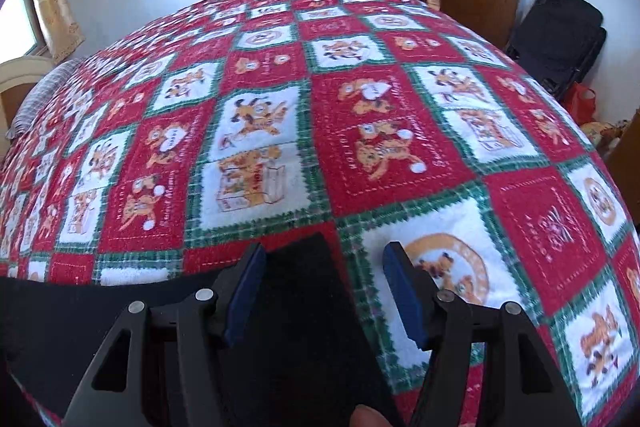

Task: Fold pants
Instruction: 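Lower the left gripper onto one pants end while the right gripper grasps the other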

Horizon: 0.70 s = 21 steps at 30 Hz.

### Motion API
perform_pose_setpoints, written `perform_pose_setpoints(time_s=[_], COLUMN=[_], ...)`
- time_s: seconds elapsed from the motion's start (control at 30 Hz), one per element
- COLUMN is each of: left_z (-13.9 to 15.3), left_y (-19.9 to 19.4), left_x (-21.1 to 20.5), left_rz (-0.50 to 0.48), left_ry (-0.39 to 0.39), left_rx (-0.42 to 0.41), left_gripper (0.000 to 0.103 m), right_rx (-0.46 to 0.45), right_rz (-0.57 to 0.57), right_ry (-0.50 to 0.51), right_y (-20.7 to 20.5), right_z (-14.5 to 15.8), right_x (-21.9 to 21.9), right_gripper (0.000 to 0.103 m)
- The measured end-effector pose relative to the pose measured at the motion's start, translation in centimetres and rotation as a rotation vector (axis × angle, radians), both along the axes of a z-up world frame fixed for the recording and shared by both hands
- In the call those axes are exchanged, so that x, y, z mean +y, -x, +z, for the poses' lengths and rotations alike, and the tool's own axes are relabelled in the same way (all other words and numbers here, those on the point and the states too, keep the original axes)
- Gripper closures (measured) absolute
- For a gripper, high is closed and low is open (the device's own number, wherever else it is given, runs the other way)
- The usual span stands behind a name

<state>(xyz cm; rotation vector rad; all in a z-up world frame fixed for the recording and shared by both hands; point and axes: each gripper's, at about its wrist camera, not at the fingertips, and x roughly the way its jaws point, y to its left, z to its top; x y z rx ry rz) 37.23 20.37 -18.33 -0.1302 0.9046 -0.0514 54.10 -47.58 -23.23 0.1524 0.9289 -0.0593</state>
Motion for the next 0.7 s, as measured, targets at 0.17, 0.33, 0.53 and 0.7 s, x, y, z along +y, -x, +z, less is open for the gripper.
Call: perform_pose_setpoints(time_s=[0.17,0.33,0.53,0.7], left_z=[0.2,0.7,1.8,3.2], left_y=[-0.3,0.1,1.0,2.1], left_x=[0.1,0.0,1.2,1.2], left_rz=[-0.033,-0.061,-0.051,-0.07], left_ry=[0.024,0.044,0.135,0.161], left_rx=[-0.009,-0.038,-0.097,-0.148], left_gripper=[0.079,0.09,0.09,0.09], right_rx=[0.007,-0.025,-0.131,-0.226], right_rz=[0.044,0.071,0.091,0.073], right_ry=[0.02,0.057,0.058,0.043], right_y=[0.2,1.2,4.2,7.8], right_z=[0.0,1.3,4.6,7.5], right_x=[0.8,1.8,2.7,1.9], right_gripper=[0.082,0.096,0.097,0.097])
